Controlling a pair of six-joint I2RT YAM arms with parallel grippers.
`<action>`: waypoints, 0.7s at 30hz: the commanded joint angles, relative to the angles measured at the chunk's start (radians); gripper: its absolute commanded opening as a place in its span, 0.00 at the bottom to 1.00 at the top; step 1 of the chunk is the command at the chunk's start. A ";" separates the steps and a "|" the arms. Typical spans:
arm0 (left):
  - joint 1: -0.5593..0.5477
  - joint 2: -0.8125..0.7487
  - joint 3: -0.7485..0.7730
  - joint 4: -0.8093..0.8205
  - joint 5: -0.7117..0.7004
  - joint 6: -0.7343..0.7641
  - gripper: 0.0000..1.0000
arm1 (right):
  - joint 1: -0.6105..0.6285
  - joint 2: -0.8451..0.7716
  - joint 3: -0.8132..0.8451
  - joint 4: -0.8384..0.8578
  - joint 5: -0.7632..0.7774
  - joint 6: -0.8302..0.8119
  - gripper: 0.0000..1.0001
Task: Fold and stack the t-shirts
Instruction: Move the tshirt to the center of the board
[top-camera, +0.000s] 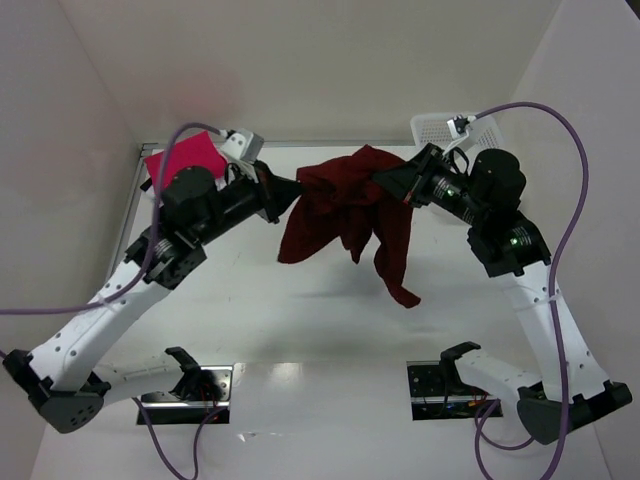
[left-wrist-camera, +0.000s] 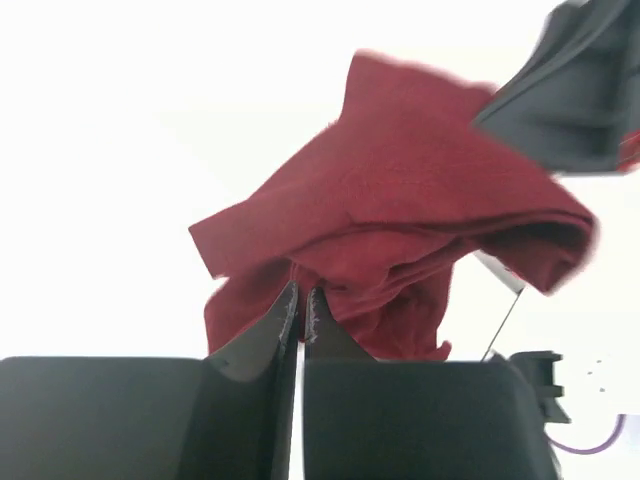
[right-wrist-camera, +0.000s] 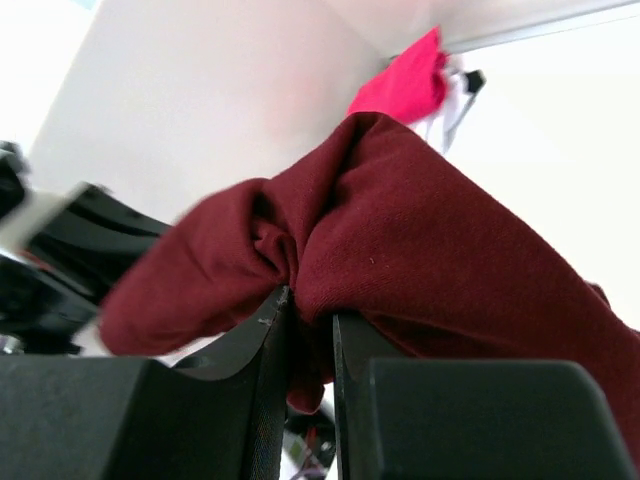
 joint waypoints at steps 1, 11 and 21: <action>0.008 -0.066 0.139 -0.184 -0.110 -0.047 0.00 | -0.001 -0.079 -0.032 0.125 -0.045 0.036 0.09; 0.008 -0.014 0.195 -0.338 -0.211 -0.064 0.00 | -0.001 -0.260 -0.212 0.060 -0.080 0.107 0.14; 0.057 0.230 -0.006 -0.247 -0.162 -0.195 0.09 | -0.001 -0.112 -0.535 0.021 0.205 -0.003 0.90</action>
